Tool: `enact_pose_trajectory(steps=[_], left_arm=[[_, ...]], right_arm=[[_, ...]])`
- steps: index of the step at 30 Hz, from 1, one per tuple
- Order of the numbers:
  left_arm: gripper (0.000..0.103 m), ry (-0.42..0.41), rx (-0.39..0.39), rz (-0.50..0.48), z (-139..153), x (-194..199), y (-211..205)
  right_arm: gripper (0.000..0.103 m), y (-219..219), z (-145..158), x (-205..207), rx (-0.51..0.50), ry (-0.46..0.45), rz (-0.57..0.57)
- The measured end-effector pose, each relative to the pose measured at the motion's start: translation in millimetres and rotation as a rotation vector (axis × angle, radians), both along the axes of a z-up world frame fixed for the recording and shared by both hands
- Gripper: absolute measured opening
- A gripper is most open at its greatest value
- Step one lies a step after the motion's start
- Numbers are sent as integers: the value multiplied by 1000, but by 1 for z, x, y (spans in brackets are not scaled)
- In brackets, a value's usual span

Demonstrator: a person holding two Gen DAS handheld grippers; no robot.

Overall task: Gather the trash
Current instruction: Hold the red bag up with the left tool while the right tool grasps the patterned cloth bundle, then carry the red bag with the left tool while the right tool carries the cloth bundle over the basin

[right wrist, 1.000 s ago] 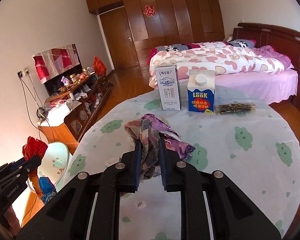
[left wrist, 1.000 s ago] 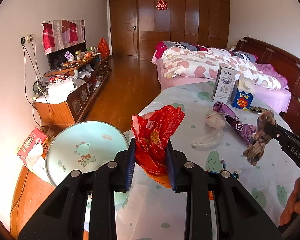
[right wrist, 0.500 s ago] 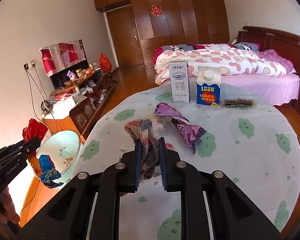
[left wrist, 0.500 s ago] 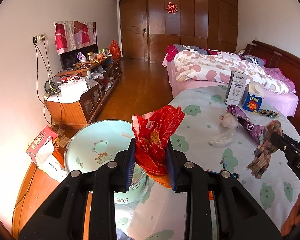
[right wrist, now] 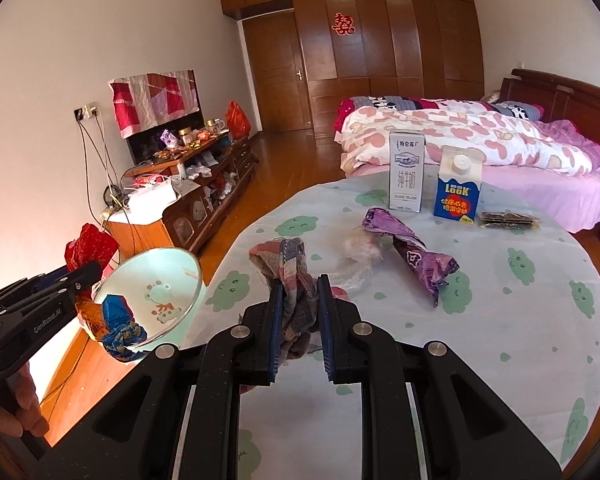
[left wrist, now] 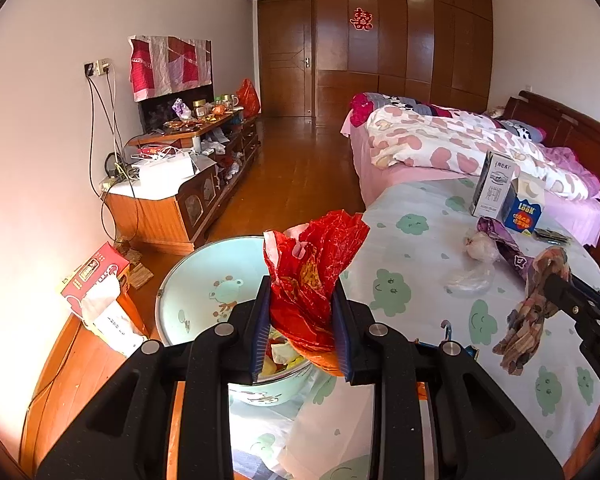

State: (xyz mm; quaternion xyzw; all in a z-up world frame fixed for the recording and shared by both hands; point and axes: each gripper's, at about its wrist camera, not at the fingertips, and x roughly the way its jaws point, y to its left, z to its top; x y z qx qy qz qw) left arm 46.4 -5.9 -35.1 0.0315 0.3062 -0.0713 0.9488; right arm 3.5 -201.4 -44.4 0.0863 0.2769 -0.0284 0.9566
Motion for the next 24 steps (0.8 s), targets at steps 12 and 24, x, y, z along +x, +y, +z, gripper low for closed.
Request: enact_pose_trajectory(steps=[12,24], left_arm=[[28,-5,2,64,1,18,24],[28,21,-21,123,-6,40,54]], right_arm=[[18,27,4,11,-21,-2,48],[18,55,8,30,-39,6,91]])
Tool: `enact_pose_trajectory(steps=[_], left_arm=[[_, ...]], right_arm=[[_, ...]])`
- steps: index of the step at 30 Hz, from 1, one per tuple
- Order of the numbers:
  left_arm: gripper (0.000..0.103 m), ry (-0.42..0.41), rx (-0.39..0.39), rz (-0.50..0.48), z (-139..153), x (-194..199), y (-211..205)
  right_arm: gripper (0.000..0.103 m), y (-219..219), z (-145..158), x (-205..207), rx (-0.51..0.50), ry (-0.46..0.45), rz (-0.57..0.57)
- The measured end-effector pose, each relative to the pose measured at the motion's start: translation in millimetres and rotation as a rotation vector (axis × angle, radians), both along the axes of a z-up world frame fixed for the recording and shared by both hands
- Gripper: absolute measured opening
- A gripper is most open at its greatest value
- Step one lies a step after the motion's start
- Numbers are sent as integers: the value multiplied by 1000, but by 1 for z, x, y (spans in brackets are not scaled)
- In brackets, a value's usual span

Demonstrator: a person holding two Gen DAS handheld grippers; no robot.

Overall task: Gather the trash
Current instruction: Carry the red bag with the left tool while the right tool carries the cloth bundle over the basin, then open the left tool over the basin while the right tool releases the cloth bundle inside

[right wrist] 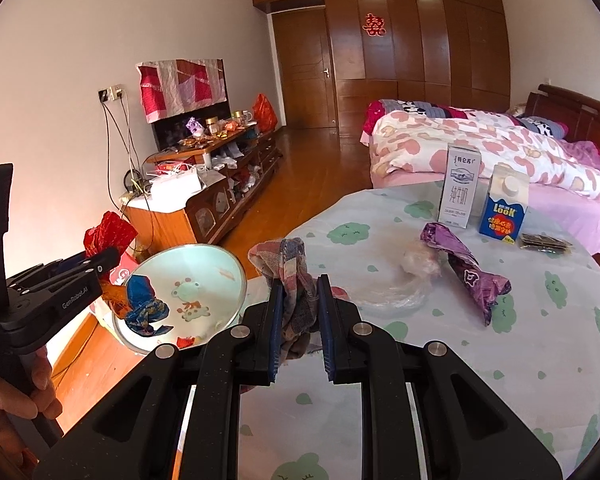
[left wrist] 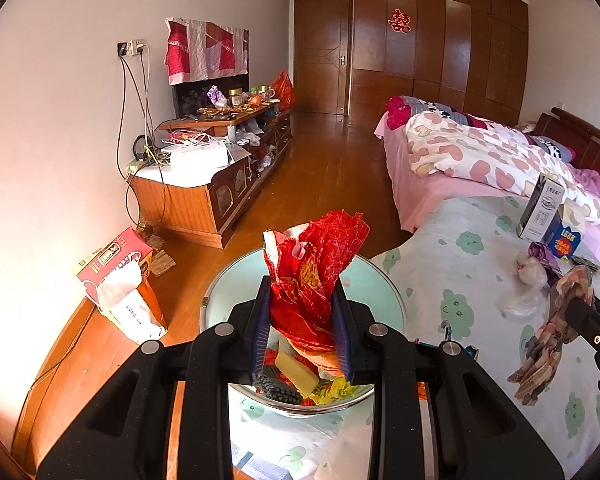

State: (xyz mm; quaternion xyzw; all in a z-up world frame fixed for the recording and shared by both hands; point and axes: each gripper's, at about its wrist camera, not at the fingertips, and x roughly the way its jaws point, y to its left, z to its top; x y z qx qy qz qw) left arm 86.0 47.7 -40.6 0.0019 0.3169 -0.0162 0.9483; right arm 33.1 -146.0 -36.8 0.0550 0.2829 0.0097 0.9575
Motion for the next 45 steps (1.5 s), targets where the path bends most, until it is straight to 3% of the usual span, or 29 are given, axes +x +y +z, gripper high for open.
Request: enact_pose_trajectory(steps=[8,21,38,41,45], left_arm=[[28,28,0,60,-9,12,21],[29,51,80,146,-25,26,38],[29,123,126,151,-54,39,41],[30,132,131,146,-58,40,41],[30,140,133,141,-61,42,39]], right_arm=[[18,23,-1,18,-14,9,39],[18,62,-7,55,-29,34,107],[18,106,-48,111,-1,199,166],[19,106,-58,117,3,218,173],[30,105,-63,119,24,224,181]])
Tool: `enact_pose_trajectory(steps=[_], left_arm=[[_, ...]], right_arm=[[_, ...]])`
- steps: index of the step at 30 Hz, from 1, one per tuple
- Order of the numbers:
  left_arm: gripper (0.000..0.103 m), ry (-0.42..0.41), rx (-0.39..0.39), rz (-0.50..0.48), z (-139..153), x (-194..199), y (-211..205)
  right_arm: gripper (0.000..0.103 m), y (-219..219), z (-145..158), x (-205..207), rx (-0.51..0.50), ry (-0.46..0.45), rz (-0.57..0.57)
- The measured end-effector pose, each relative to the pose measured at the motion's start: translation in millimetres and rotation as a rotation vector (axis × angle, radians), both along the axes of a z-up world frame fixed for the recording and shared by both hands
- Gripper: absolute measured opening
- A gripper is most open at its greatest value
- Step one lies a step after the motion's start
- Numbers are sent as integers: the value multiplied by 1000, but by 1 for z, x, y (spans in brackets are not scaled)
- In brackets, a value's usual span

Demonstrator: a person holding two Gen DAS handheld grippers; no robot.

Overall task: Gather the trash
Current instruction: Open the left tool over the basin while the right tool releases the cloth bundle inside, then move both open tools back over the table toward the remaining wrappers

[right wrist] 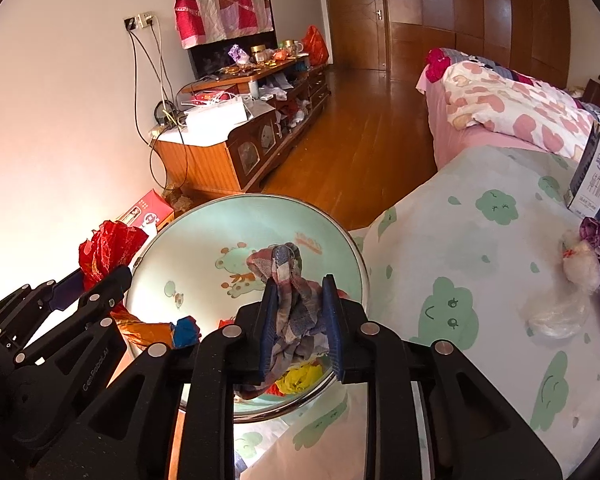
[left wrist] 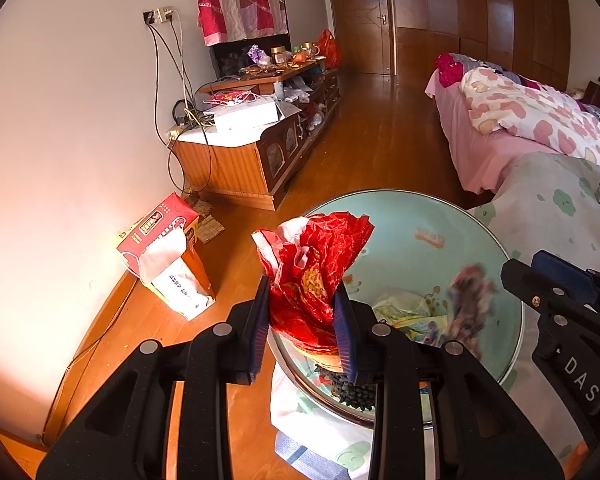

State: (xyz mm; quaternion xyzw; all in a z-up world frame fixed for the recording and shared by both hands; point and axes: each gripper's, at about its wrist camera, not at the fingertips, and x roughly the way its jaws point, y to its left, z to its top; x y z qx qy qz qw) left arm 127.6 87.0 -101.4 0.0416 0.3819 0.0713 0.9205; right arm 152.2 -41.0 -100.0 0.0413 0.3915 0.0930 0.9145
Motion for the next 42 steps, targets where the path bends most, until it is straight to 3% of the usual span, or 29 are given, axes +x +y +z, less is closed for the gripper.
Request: enact_pose_trajectory(steps=[12,16,24,28,32,42], left_arm=[[32,-5,9,-6,-2,-1,-4],[57,-28,8,-14,2,-4,-7],[82,-62,42,-13,11,-10,-14],[92,-71,44,0,15,-13,-15],[97,-82,41,-18,20,-17,-22],[97,-48,-8,-81,20,-24,-43]], right_arm=[[33,-14,4,-11,17,-52,-59],[37,-24,10,-17,29,-64,-81],[39,-36,15,-30,35,-86,-107],[47,-41,17,-36,36,-98,-125],[54,-48,19,-42,35,-108,-149],[62,-87,20,-63,22,-91,-264]])
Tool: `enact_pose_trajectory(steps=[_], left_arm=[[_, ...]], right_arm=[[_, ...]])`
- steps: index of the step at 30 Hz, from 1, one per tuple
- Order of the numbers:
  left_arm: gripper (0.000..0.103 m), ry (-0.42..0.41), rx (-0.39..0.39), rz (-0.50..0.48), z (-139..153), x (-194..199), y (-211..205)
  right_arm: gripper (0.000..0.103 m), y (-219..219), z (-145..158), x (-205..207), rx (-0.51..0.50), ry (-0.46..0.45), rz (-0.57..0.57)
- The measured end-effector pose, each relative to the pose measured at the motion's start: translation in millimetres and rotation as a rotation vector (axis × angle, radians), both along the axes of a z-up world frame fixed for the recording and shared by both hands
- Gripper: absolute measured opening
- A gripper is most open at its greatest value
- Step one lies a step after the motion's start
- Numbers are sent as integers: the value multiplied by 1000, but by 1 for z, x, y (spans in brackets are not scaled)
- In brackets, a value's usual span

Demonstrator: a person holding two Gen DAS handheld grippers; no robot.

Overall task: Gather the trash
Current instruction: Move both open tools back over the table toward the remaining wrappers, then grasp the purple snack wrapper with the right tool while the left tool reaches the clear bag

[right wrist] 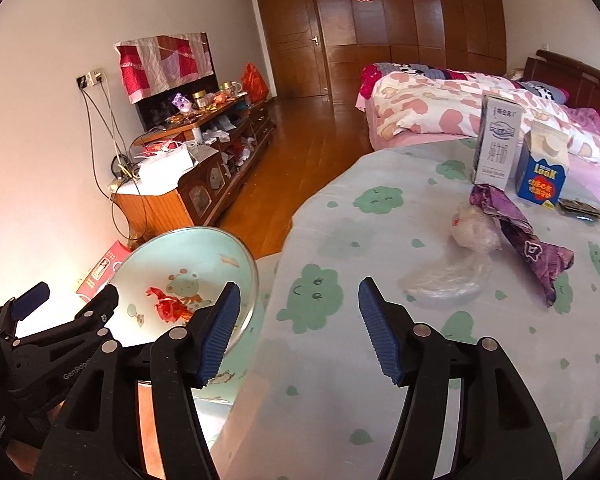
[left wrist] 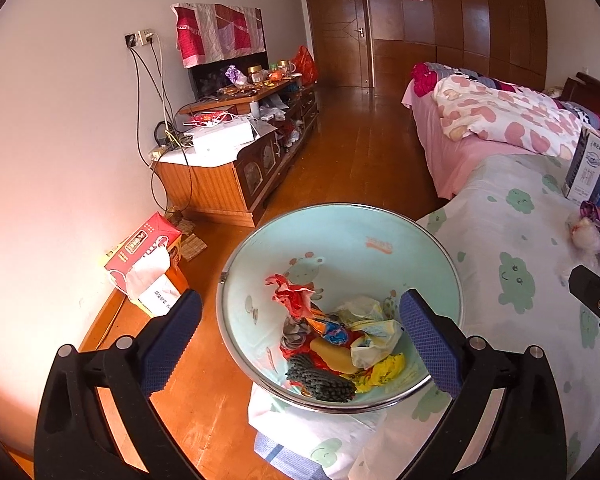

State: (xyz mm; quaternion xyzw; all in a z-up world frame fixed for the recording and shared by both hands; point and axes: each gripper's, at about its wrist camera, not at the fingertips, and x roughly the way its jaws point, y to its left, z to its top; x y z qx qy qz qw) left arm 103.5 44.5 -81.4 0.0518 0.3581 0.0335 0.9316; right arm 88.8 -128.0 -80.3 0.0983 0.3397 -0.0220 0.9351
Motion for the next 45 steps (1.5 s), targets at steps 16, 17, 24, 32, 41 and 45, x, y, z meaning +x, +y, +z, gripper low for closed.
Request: enact_pose_trajectory(steps=[16,17,24,32,41,45], left_arm=[[97,29,-73,-117,-7,-27,-45],[97,35,-75,-125,-8,-29,-48],[97,52,-63,-174,-12,-36,-70],[97,76,-48,-233,-20,-38,-92],[96,99,-48,-290,-32,-32,-114],[96,94,-43,-307,-32,-26,-124]], right_arm=[[71,-68,-6,-31,-18,18,-116],[71,-69,-5,-31,-18,19,-119],[71,-95,-7,-46,-33,22,-191],[70,-139,-13,-65,-26,25,-265],[49,-201,-11,-60,-12,42,-266],[49,-212,-6,-26,-82,64,-173]])
